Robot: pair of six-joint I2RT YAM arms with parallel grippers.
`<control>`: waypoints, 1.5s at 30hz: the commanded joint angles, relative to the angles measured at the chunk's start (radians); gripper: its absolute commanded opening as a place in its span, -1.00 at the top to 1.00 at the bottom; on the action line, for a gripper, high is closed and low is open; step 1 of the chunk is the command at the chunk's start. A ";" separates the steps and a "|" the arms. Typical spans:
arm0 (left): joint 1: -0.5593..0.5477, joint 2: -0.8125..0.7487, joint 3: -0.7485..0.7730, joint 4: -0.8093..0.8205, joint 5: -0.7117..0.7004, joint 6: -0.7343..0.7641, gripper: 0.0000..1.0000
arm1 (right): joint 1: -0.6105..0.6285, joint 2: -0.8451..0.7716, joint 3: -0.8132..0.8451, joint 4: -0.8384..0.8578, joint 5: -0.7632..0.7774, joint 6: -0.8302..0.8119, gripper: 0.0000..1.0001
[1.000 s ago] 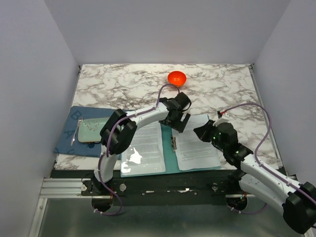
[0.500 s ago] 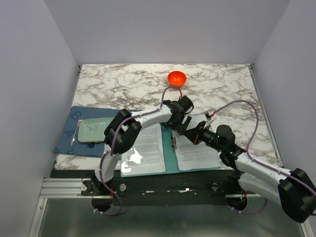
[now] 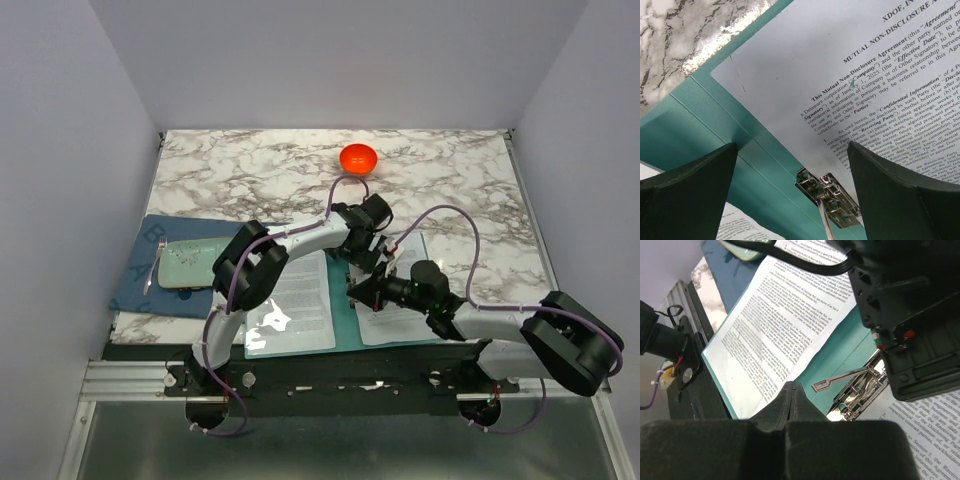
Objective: Put the files into the folder
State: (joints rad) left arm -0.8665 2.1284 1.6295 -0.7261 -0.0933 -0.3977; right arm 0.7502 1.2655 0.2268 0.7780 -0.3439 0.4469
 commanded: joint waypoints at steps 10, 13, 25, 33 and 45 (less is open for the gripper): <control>-0.006 0.034 -0.026 -0.004 -0.013 -0.009 -0.96 | 0.034 0.061 0.019 0.138 0.085 -0.028 0.99; -0.006 0.038 -0.025 -0.007 -0.008 -0.007 -0.95 | 0.034 0.084 0.025 0.136 0.111 -0.025 0.99; -0.005 0.034 -0.030 -0.006 0.000 -0.001 -0.92 | 0.037 0.161 0.020 0.187 0.137 0.013 0.99; -0.003 0.033 -0.034 -0.006 0.007 -0.001 -0.91 | 0.057 0.170 0.005 0.147 0.137 0.018 0.99; 0.000 0.028 -0.039 -0.006 0.004 0.000 -0.91 | 0.064 0.189 -0.040 0.083 0.192 0.045 0.99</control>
State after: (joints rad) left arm -0.8669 2.1284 1.6257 -0.7216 -0.0917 -0.3973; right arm 0.8062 1.4277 0.2207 0.9108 -0.2062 0.4808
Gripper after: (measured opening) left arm 0.959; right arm 0.012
